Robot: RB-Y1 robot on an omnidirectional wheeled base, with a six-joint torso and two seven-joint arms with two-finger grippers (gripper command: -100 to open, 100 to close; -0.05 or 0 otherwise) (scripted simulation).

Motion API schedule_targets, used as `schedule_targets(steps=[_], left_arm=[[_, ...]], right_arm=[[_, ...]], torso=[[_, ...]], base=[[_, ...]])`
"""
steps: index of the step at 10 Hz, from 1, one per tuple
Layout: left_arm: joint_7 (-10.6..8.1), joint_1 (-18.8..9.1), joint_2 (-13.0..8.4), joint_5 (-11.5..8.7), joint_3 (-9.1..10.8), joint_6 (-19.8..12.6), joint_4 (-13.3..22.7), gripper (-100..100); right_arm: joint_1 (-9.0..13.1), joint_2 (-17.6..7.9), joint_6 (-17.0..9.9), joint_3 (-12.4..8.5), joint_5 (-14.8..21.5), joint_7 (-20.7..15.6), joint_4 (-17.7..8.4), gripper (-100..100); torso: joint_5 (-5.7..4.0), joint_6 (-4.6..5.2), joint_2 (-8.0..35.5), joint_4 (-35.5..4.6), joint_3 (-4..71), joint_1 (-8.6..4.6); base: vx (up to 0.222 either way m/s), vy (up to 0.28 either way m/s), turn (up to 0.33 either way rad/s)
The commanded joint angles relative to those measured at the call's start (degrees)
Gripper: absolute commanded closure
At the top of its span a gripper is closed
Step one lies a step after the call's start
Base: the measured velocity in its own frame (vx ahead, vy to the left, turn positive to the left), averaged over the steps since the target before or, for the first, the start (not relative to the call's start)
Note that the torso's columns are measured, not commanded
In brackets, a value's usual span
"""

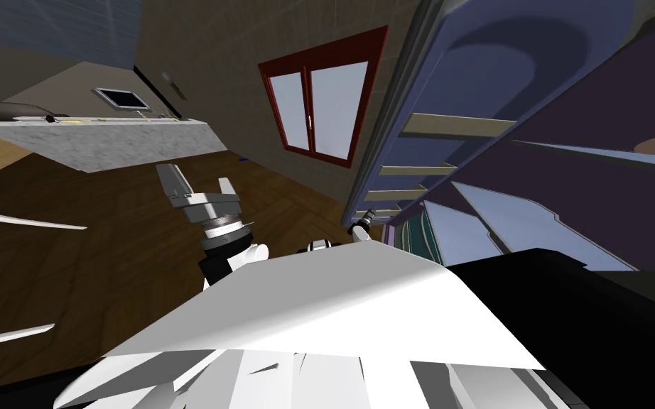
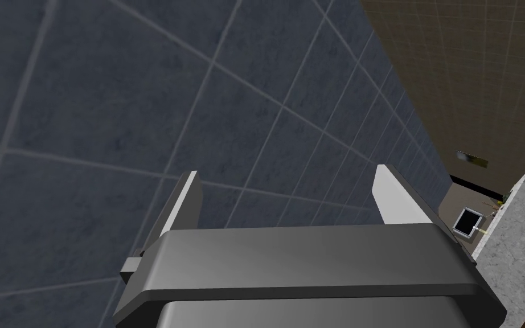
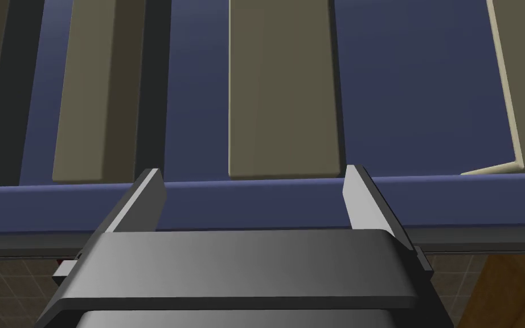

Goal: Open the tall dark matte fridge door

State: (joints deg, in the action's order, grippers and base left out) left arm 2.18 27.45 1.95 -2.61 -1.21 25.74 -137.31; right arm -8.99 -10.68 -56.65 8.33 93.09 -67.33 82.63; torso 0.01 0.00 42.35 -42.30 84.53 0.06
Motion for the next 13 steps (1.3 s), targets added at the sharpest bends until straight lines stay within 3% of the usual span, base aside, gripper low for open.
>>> schedule_targets(steps=[1, 8, 10, 11, 12, 13], left_arm=[[0.0, 0.0, 0.0, 0.0, 0.0, 0.0, 0.0, 0], [0.0, 0.0, 0.0, 0.0, 0.0, 0.0, 0.0, 0], [0.0, 0.0, 0.0, 0.0, 0.01, 0.0, 0.0, 0], [0.0, 0.0, 0.0, 0.0, 0.02, 0.0, 0.0, 0], [0.0, 0.0, 0.0, 0.0, 0.01, 0.0, 0.0, 0], [0.0, 0.0, 0.0, 0.0, 0.01, 0.0, 0.0, 0]], right_arm=[[0.0, 0.4, -1.6, -1.0, 0.0, -0.4, -0.3, -100], [0.3, 1.2, -4.5, -3.4, -0.4, -1.1, -1.2, -100], [2.1, 2.8, -6.4, -4.6, -0.6, -3.6, -1.3, -100], [1.7, 2.4, -5.8, -4.3, -0.6, -3.0, -1.2, -100], [3.2, 4.0, -7.2, -5.0, -0.6, -6.1, 0.0, -100], [3.2, 4.0, -7.2, -5.0, -0.6, -6.3, 0.0, -100]], torso=[[0.0, 0.0, -0.1, 0.0, 0.0, 0.0], [-0.01, 0.0, 0.0, 0.0, 0.0, -0.04], [-0.12, -0.02, 0.4, -0.1, -0.3, -0.49], [-0.15, 0.02, 0.3, -0.1, -0.2, -0.54], [-0.04, 0.04, 0.0, 0.0, 0.0, -0.06], [0.04, -0.02, 0.0, 0.0, 0.0, 0.09]], base=[[0.205, 0.076, -0.036], [0.189, 0.076, -0.026], [-0.03, -0.119, 0.215], [-0.02, -0.076, 0.039], [-0.069, -0.069, 0.142], [-0.075, -0.077, 0.112]])
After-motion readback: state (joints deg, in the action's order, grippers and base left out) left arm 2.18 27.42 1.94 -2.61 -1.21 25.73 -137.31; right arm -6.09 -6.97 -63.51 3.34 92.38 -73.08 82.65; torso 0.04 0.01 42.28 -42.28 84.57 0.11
